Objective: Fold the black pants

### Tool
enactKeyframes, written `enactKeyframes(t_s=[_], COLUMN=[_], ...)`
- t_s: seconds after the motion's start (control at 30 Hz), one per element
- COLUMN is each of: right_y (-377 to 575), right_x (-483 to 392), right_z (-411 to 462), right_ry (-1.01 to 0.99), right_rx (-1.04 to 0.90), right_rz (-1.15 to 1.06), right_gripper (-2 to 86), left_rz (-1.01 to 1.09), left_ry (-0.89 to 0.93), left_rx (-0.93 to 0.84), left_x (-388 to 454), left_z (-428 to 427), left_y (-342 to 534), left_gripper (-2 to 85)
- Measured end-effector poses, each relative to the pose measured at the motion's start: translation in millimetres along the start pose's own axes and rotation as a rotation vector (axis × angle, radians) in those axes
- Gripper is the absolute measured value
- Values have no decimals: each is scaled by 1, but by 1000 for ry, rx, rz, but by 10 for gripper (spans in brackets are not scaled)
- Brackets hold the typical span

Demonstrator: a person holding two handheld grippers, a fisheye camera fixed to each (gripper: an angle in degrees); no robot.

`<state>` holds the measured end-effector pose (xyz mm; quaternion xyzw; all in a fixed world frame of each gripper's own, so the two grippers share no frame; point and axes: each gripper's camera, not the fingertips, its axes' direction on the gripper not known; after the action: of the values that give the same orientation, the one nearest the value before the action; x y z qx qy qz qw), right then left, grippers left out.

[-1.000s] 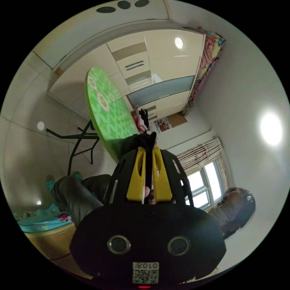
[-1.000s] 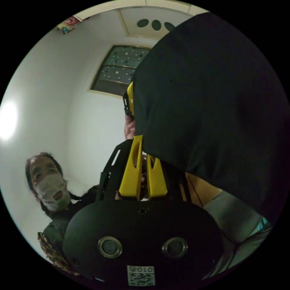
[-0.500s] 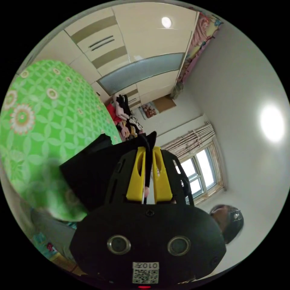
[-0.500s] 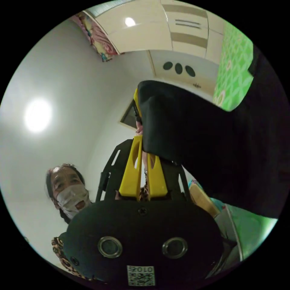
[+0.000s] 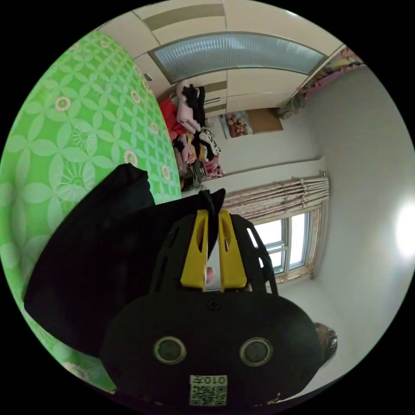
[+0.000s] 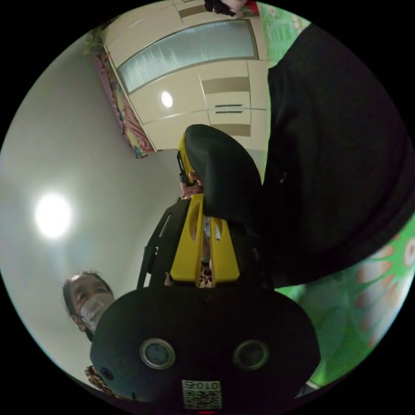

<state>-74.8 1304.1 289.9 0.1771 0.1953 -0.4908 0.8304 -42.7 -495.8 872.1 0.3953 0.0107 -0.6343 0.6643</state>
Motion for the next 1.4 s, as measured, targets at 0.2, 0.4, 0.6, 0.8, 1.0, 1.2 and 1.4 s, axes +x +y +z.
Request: enactKeyframes(t_s=[0.2,0.4,0.6,0.8,1.0,1.2,1.4], right_y=[-10,7,18,14,-12,16,51], right_x=[7,-35,-81,-93,-84,-91,-95], right_z=[-6,-25,8,67,42,-25,-18], right_ry=[37,189,436,532,792,731,533], right_rx=[-4,123,48,-80,84,364,250], right_rz=[66,-113,-308,-343,-202,-109,-110], right_gripper=[50,37,26,23,23,26,34], left_rz=[-122,-192,-315,-364,-328,-240,-67], left_ry=[-99,-102,-96,-46,24,23,-160], left_rx=[-57,-67,-63,-13,37,139,29], left_x=[-32,-50,-64,-65,-61,-49,-44], left_z=[52,85,98,111,94,51,13], left_y=[-43,-66,-85,-88,-73,-58,-46], left_gripper=[44,48,47,43,25,3,0])
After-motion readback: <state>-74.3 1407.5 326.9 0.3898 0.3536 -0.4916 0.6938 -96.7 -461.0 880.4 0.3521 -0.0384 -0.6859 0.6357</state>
